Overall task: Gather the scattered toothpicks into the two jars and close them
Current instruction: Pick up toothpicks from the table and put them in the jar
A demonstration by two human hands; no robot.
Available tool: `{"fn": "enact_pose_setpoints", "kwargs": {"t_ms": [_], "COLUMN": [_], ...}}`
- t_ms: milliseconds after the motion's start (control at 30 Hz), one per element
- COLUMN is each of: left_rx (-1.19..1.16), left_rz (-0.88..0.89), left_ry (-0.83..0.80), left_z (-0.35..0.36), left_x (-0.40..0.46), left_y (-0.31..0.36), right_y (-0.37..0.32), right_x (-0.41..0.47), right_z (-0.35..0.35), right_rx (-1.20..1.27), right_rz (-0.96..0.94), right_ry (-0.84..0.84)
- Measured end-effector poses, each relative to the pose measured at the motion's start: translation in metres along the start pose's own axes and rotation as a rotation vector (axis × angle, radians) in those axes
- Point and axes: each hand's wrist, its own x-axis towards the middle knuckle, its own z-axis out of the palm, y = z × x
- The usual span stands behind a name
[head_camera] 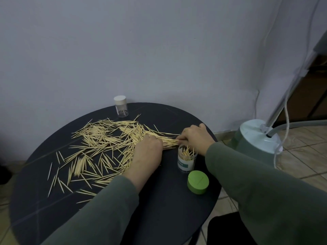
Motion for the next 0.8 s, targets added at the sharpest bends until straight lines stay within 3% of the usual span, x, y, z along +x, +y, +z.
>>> {"fn": "enact_pose_setpoints", "kwargs": {"t_ms": [300, 500, 800], "left_rx": [-0.227, -0.545, -1.172], "left_rz": [-0.106, -0.258, -0.262], "left_ry": [0.06, 0.125, 0.156], "left_z": [-0.006, -0.019, -0.037], "left_x": [0.007, 0.009, 0.006], "left_y": [-0.009, -0.007, 0.008], "right_y": [0.003, 0.007, 0.013], "right_x": [-0.007, -0.008, -0.034], "right_z": [-0.001, -0.001, -0.029], "right_rx": [0.254, 0.57, 1.006], "right_rz": [0.143, 0.199, 0.056], "right_ry": [0.116, 0.255, 0.345]}}
